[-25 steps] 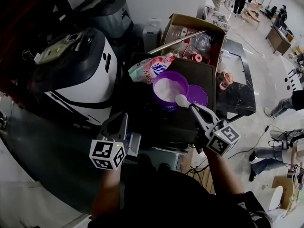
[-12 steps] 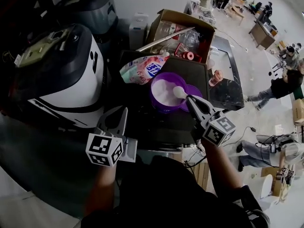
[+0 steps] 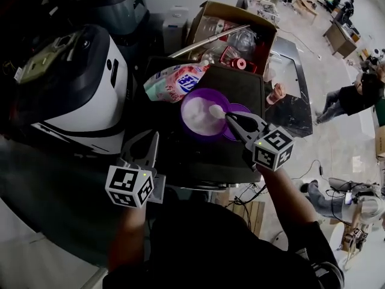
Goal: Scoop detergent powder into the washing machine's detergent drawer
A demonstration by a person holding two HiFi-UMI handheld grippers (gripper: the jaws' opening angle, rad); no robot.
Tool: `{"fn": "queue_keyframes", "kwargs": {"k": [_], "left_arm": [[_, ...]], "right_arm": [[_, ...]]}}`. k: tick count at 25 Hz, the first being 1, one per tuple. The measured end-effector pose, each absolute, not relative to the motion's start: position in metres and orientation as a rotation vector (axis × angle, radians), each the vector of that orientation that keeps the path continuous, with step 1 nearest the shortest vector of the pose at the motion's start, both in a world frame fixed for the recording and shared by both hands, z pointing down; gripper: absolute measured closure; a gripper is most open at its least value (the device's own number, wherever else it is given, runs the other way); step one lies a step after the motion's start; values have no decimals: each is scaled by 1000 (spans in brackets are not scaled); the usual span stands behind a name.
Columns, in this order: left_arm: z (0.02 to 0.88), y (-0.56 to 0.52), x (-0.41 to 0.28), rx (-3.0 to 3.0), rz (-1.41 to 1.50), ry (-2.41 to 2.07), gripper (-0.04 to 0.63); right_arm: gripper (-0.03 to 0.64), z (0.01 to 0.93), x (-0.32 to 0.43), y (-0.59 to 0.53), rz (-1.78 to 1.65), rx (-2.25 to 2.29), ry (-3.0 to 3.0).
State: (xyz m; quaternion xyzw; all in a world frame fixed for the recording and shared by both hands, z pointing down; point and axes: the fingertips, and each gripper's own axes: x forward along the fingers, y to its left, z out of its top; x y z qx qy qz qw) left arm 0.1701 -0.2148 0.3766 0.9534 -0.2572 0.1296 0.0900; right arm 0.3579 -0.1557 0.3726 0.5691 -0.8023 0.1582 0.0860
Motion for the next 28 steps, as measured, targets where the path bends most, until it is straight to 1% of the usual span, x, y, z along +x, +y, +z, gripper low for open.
{"fn": "queue_keyframes", "kwargs": {"k": [6,15,23,28], "left_arm": [[380,-212,176,2829,415,-780,588],[382,-218,165,2806,413,-815,588],[384,-217,160,2800,401,-816,588],[384,-214,157,2796,398,-808,588]], "right_arm": [[595,393,357,-169,488,1518,-2349],[595,409,342,-176,531,1297,-2283],[595,422,330,-175,573,1187,-2221],[595,420,334,-183,535,1208,-2179]]}}
